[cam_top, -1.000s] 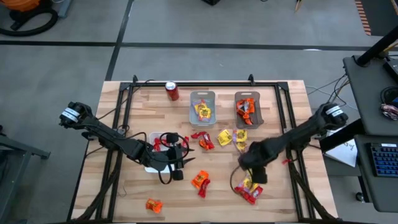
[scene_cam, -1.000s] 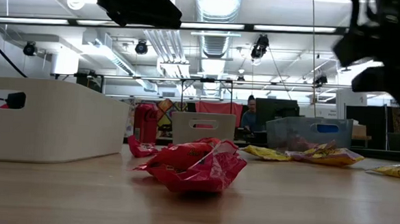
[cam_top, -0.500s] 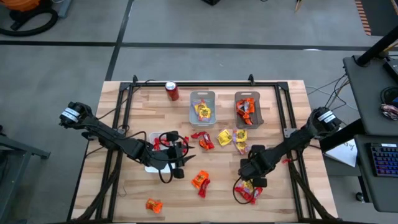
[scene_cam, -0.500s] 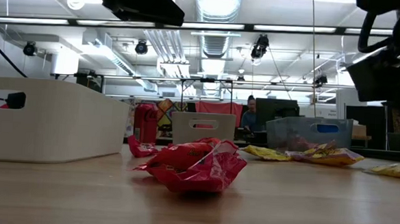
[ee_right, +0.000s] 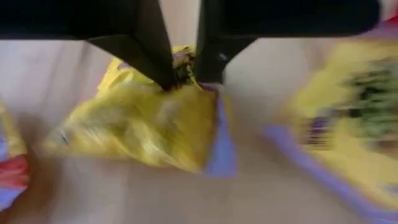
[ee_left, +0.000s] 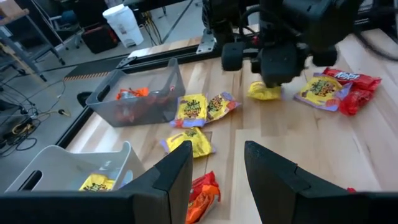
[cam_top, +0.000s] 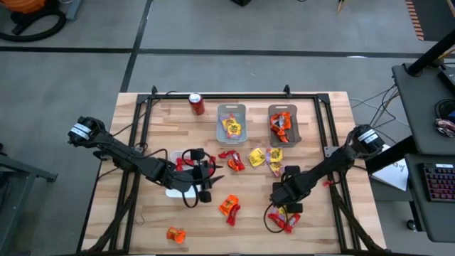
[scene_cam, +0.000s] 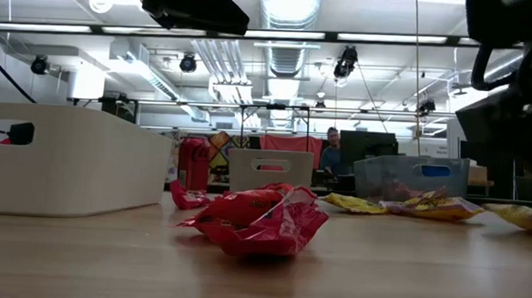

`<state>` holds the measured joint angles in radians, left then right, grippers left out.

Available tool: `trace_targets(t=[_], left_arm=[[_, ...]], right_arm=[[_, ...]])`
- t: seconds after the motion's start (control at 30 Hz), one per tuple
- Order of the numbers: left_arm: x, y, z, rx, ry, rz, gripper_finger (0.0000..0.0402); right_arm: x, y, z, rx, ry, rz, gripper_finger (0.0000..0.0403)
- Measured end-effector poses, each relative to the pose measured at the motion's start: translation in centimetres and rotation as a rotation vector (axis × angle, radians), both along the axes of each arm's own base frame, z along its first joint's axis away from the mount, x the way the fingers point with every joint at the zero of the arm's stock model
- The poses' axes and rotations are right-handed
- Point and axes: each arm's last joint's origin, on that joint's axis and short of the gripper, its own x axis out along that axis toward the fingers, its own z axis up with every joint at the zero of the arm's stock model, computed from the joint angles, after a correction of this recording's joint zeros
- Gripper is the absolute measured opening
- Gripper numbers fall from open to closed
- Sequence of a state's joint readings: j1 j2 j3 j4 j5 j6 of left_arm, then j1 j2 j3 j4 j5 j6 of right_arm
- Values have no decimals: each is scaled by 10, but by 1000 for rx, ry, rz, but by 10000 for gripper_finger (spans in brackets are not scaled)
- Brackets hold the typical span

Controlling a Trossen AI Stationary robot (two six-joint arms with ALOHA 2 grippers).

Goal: Sort candy
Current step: Put the yellow candy into the gray bin

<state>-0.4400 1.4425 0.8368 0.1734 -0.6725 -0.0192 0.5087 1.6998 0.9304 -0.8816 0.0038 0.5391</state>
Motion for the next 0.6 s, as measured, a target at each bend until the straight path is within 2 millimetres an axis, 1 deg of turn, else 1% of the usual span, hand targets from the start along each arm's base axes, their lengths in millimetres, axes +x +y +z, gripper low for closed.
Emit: trace_targets(t=[0.07,0.23,0.4,0.6], left_arm=[[0,0,0,-7,-2,2,130],[0,0,0,-14,-4,3,130],[0,-1,0,-22,-6,-8,130],[1,-3,1,-59,-8,-81,130]], right_arm=[[1,0,0,0,-1,11,21],[1,-1,11,15,-66,15,10],[0,-3,35,35,-202,-10,9],[2,-5,67,111,-413,-11,9]])
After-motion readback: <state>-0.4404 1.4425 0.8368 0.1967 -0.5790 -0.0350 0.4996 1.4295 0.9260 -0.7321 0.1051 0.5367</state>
